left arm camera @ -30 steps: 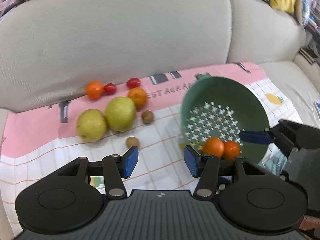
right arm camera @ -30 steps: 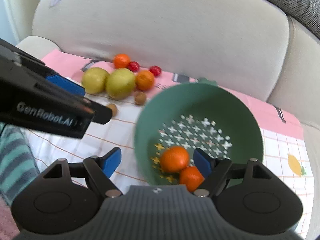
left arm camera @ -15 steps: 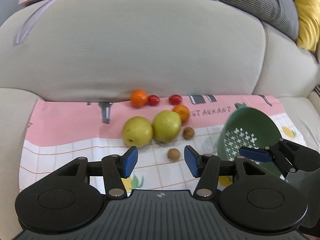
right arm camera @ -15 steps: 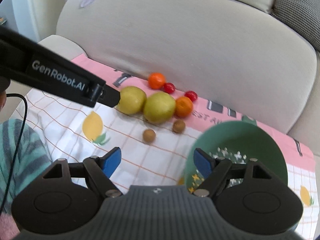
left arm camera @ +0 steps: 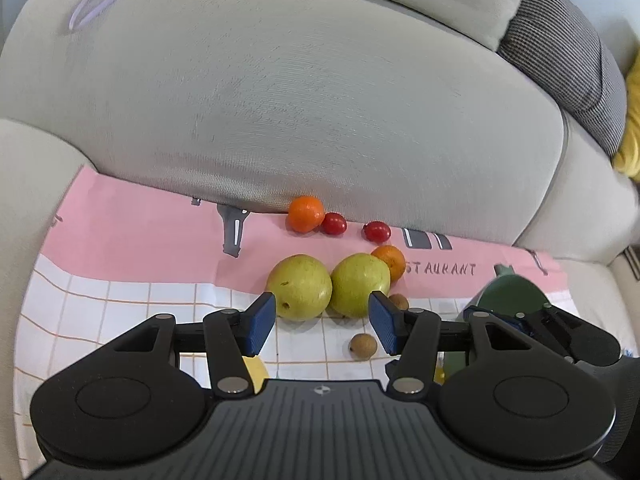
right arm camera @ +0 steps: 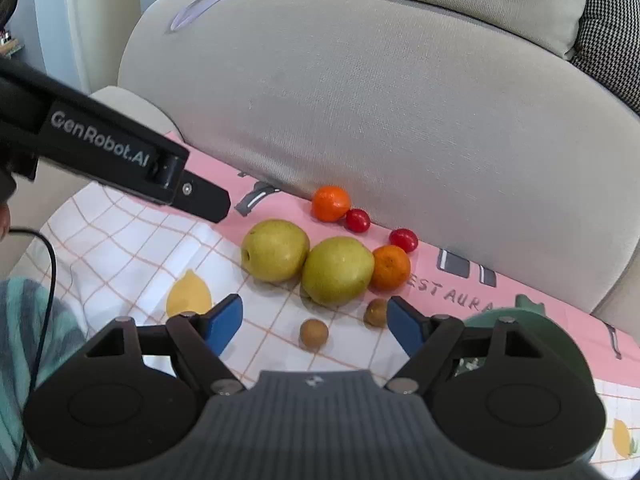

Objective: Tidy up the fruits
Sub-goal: 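Move both tools back toward the two green pears, then close the left tool on one green pear while the right tool grasps the other pear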

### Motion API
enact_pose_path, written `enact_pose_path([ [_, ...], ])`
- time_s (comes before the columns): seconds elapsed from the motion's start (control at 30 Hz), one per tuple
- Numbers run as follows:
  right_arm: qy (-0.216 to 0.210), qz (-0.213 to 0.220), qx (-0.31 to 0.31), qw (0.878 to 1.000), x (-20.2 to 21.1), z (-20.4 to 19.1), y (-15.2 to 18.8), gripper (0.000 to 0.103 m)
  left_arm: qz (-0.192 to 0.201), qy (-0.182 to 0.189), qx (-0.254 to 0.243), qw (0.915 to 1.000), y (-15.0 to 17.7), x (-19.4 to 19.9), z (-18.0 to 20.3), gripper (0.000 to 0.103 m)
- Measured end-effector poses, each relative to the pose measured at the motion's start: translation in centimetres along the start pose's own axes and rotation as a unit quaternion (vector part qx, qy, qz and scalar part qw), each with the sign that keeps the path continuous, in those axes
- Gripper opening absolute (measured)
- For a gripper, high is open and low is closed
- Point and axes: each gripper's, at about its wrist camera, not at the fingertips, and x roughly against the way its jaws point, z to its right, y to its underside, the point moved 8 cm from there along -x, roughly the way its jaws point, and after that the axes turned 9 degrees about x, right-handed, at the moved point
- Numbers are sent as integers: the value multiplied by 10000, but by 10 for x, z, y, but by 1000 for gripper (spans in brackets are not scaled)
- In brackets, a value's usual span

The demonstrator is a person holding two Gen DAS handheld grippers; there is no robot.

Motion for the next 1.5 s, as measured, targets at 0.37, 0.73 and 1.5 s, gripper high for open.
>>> enact_pose_path([
  [0.37,-45,-98,-33,9999,-38,12,-5,68,-205,151,339,9991,-4,-36,-20,63],
  [0.73,-130,-175,-206,9995,-74,20,-3,64,-472,148,406,9979,-1,-77,-23,69],
  [1.5,-311,-259,-603,9974,-113,26,5,65,-695,227,699,9949,4,-127,-34,78],
])
